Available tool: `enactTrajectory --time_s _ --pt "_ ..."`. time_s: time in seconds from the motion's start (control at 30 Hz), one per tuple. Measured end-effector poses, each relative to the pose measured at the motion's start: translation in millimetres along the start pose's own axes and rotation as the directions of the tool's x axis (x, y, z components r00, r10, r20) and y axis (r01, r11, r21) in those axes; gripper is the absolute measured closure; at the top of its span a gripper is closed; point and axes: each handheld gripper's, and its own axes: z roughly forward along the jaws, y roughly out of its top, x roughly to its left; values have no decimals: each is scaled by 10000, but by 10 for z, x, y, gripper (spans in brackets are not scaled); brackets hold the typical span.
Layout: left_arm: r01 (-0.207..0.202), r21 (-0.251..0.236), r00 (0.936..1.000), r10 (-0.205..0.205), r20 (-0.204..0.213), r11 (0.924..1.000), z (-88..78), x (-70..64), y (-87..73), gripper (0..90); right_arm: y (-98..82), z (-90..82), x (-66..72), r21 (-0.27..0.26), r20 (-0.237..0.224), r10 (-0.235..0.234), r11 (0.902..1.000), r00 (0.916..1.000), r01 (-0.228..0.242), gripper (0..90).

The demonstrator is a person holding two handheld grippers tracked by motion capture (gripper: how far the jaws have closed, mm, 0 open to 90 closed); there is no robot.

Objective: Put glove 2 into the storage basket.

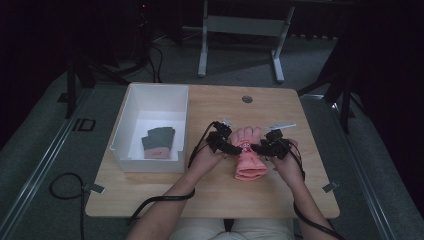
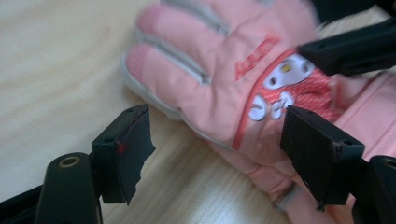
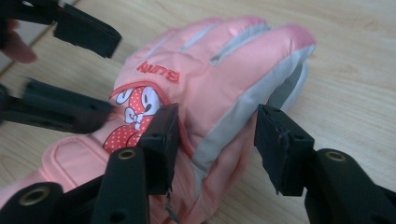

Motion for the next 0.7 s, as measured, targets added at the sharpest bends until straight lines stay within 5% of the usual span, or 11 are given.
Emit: enactTrajectory --time_s 0.07,0.3,0.5,0.7 --pt "432 208 9980 -441 459 9988 75 35 -9 301 -28 61 -23 338 -57 -67 9994 10000 69 486" --pt "848 644 9837 -938 1532 9943 247 160 -25 414 -87 170 -55 459 -471 129 9989 9988 -107 558" --pt "745 989 9748 -933 2028 9923 286 195 37 643 -89 200 -12 432 -389 181 9989 9991 -165 655" --pt "54 740 9825 -191 1854 9972 221 106 93 785 -118 158 -29 52 -544 364 9993 9979 -362 698"
